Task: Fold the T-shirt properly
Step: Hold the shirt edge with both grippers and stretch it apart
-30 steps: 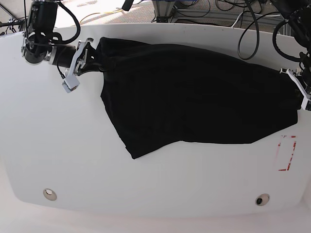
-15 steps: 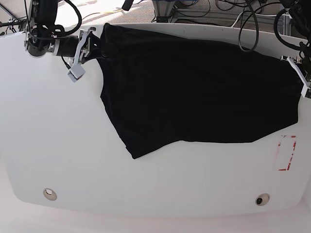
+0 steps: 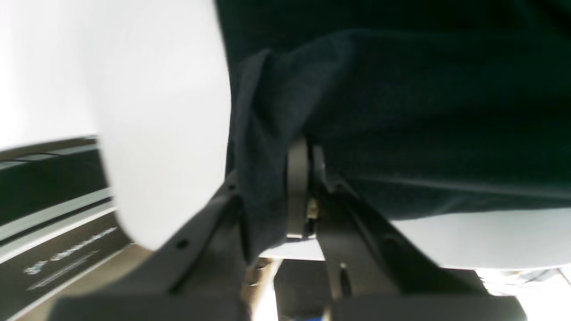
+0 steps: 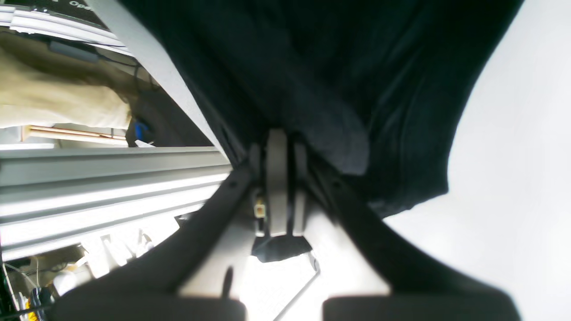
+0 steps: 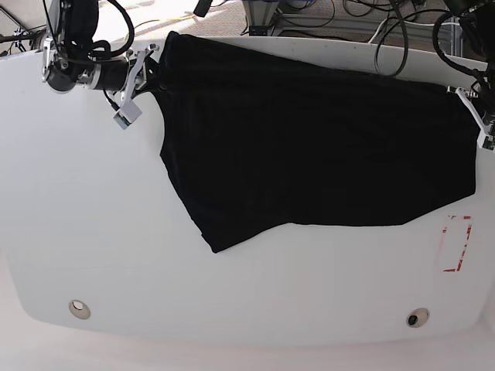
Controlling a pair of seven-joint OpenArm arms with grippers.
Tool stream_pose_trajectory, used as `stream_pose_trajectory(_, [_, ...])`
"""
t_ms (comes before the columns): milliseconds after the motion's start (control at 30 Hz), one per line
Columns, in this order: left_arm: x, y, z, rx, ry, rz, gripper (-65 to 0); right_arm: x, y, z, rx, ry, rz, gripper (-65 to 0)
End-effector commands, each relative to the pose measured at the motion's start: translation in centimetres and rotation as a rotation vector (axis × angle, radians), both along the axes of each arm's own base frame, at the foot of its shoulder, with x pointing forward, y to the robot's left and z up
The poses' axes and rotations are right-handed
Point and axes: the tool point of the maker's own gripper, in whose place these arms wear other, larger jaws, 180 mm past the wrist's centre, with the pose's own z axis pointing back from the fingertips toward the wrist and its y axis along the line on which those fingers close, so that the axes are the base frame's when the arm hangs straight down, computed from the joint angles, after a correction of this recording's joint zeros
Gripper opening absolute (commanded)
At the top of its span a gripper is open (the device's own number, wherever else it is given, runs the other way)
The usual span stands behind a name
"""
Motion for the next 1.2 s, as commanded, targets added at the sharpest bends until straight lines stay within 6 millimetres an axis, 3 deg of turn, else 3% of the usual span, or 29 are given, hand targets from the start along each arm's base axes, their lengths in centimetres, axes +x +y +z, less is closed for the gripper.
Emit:
stream_pose_trajectory(0, [0.0,1.2,-0.2,0.002,-0.002,0.017,-65.0,1.1,-0.3,0.5,-0.026,-0.044,-0.009,-65.0])
stream_pose_trajectory(67, [0.0,1.3,-1.2,-0.030,0.009,0.036,-65.0,1.9,-0.8,0.1,-0.077,-0.058,-0.011,-65.0])
stream_pose_trajectory(167, [1.2,1.1,-1.3,-0.045,-0.006,0.032,-65.0,2.4,-0.7,-0.4,-0.111,-0.061,-0.022,-65.0])
stream_pose_trajectory(333, [1.5,0.5,-1.9,-0.058,0.010,0.013,-65.0,3.4,-1.6,-1.0,-0.198,-0.073,-0.028,-65.0])
stream_pose_trajectory(633, [1.7,0.9,-2.6,-0.050,0.061,-0.015,-64.2,3.1,-2.8,-2.2,-0.298,-0.053,-0.019,-63.9])
stream_pose_trajectory(733, [1.2,1.4,-3.6,-0.067,0.095,0.002,-54.9,3.3,-2.7,-2.1,-0.291,-0.064,-0.028,-55.3])
stream_pose_trajectory(933, [1.9,2.2,-4.0,-0.093,0.095,0.032,-26.5,3.5,-2.9,-1.7,-0.289,-0.079,-0.038,-23.6])
stream_pose_trajectory(1033, [2.7,2.0,-3.2,-0.085,0.068,0.020,-23.5,3.4,-3.5,-0.8,-0.279,-0.103,-0.070,-15.7])
stream_pose_trajectory(1167, [4.2,1.3,-0.6,-0.033,-0.003,-0.027,-23.1,3.6,-2.7,0.9,-0.240,-0.154,-0.067,-15.5])
